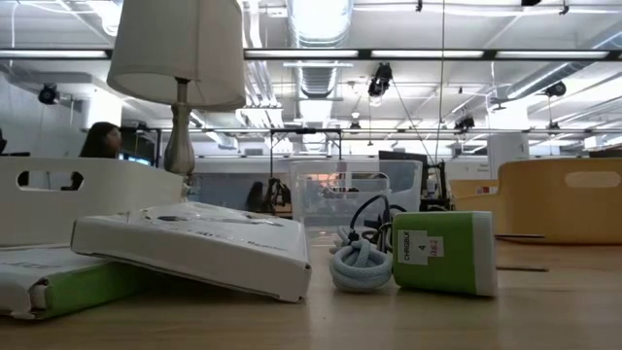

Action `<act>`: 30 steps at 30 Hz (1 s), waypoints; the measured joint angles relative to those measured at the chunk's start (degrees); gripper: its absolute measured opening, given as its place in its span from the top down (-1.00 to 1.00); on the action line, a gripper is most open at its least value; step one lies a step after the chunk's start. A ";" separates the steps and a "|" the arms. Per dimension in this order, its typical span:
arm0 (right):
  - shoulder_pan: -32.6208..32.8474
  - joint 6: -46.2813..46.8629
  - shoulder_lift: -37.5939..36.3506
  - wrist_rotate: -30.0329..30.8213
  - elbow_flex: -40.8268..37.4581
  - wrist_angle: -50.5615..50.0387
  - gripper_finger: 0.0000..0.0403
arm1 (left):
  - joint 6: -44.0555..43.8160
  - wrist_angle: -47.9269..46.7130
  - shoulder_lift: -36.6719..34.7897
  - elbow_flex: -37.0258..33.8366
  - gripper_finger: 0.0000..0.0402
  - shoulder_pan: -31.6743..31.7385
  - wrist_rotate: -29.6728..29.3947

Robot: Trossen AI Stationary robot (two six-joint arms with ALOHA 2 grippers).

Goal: Pick and place items into bin
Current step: Put the black charger cable into the white bin

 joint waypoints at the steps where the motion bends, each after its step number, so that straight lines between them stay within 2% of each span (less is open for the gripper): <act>1: 0.00 -0.07 0.50 -0.34 -0.04 0.17 0.89 | 0.00 0.24 0.41 0.00 1.00 -0.02 0.04; 6: 0.00 2.76 3.88 -0.62 -0.02 3.91 0.89 | 2.75 2.64 2.69 0.00 1.00 0.00 0.12; 11: 0.00 0.25 7.76 0.33 -0.05 2.99 0.82 | 3.26 1.94 3.74 0.11 1.00 -0.02 1.24; 14: 0.00 3.74 9.36 1.13 -0.05 2.91 0.67 | 2.70 0.60 4.17 0.38 1.00 -0.02 0.29; 17: 0.00 4.09 9.77 1.38 -0.05 2.98 0.48 | -0.63 -2.64 4.34 0.50 0.98 -0.02 -4.20; 21: 0.00 4.12 9.73 1.37 -0.02 2.36 0.22 | -4.62 -9.45 5.14 1.50 0.84 0.00 -5.95; 25: 0.07 6.89 11.91 1.31 2.91 -5.73 0.04 | -4.75 -17.06 7.57 3.60 0.73 -0.01 -5.40; 28: 0.32 9.14 17.46 -0.06 8.22 -14.10 -0.03 | -1.83 -24.33 11.40 7.17 0.72 -0.11 -2.28; 30: 0.42 9.09 22.32 -0.62 13.63 -23.45 -0.06 | -0.15 -33.07 14.58 10.52 0.72 -0.15 -1.88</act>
